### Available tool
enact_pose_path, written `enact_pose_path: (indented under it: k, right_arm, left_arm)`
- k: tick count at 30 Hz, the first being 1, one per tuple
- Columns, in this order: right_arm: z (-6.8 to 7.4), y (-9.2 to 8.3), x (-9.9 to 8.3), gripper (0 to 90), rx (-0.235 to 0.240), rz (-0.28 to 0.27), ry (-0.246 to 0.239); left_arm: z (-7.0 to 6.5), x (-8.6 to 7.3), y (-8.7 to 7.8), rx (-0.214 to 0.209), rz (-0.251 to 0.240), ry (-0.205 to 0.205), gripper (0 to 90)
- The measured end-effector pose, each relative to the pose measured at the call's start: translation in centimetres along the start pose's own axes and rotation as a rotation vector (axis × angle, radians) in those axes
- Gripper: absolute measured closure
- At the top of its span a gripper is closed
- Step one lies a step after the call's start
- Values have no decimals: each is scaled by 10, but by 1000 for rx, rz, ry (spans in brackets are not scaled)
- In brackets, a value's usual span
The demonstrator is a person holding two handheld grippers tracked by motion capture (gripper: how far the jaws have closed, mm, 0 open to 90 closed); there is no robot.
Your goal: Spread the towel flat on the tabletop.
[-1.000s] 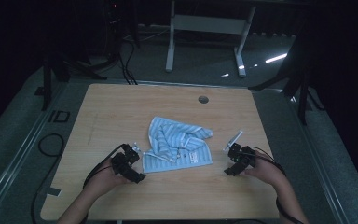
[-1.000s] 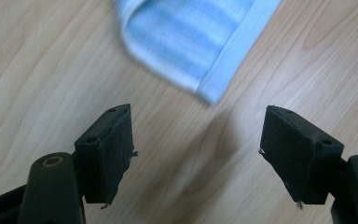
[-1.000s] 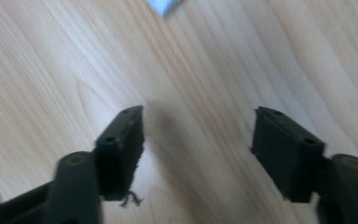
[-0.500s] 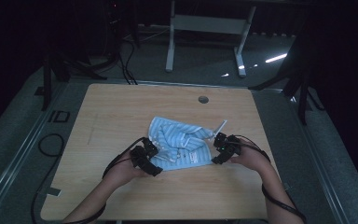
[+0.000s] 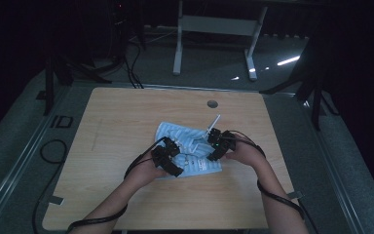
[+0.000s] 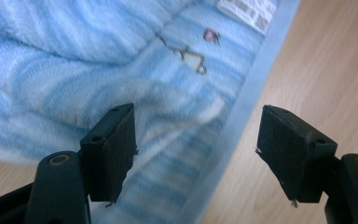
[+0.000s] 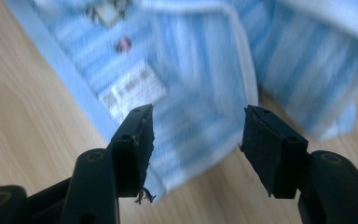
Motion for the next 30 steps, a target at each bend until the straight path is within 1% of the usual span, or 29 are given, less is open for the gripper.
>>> enact_pose_path:
  k: [3, 5, 8, 9, 10, 11, 13, 14, 16, 17, 18, 19, 21, 22, 24, 25, 26, 27, 28, 29, 30]
  right_arm:
    - [-2, 4, 8, 426, -8, 0, 6]
    - [-3, 7, 13, 424, -2, -2, 8]
    - [-3, 9, 17, 424, 4, -14, 14]
    - [-3, 10, 19, 424, 10, -23, 11]
    - [-2, 12, 24, 426, 17, -41, 12]
    - [0, 12, 28, 426, 15, -52, 6]
    - [5, 13, 34, 426, 32, -68, -9]
    - [8, 13, 37, 426, 37, -77, -21]
    - [12, 16, 42, 426, 51, -77, -28]
    - [13, 18, 45, 426, 52, -77, -33]
    - [15, 20, 47, 426, 53, -74, -36]
    - [16, 22, 48, 426, 52, -69, -39]
    - [18, 28, 50, 433, 43, -55, -50]
    - [19, 30, 50, 452, 41, -49, -55]
    - [20, 31, 50, 522, 24, -45, -55]
    - [19, 31, 51, 574, 22, -41, -36]
    - [17, 31, 51, 614, 22, -38, -26]
    - [16, 30, 51, 673, 26, -36, -22]
    - [16, 28, 51, 734, 30, -33, -17]
    - [14, 27, 50, 775, 36, -35, -18]
    - [14, 26, 50, 806, 37, -33, -17]
  left_arm:
    - [3, 3, 5, 21, 14, -8, 278]
    - [6, 5, 8, 21, 14, -19, 278]
    - [9, 7, 13, 28, 15, -21, 279]
    - [11, 7, 17, 27, 18, -25, 279]
    - [11, 8, 20, 38, 20, -20, 284]
    - [11, 8, 21, 35, 21, -19, 301]
    - [11, 8, 24, 46, 19, -17, 314]
    - [12, 8, 25, 47, 14, -23, 336]
    - [12, 8, 27, 55, 7, -20, 371]
    - [13, 8, 27, 62, 2, -22, 404]
    - [15, 8, 27, 59, 2, -23, 422]
    - [15, 7, 27, 60, -4, -25, 431]
    - [16, 6, 26, 67, -8, -24, 485]
    - [16, 6, 26, 68, -10, -21, 512]
    - [18, 5, 25, 72, -25, -28, 602]
    - [19, 5, 23, 75, -32, -32, 656]
    - [19, 5, 22, 74, -37, -32, 701]
    - [19, 5, 21, 78, -42, -29, 743]
    - [18, 5, 20, 80, -49, -31, 773]
    - [18, 5, 19, 79, -49, -31, 795]
    - [16, 5, 18, 83, -47, -21, 808]
Point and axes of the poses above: each handheld gripper's, and its own axes: y roughly forward along the jaws, x roughly out of its top, z roughly to its left, the point moved 1 cm from there along y, roughly forward along the jaws, and after that the axes turned 15 degrees about -x, right-handed, at the moved point
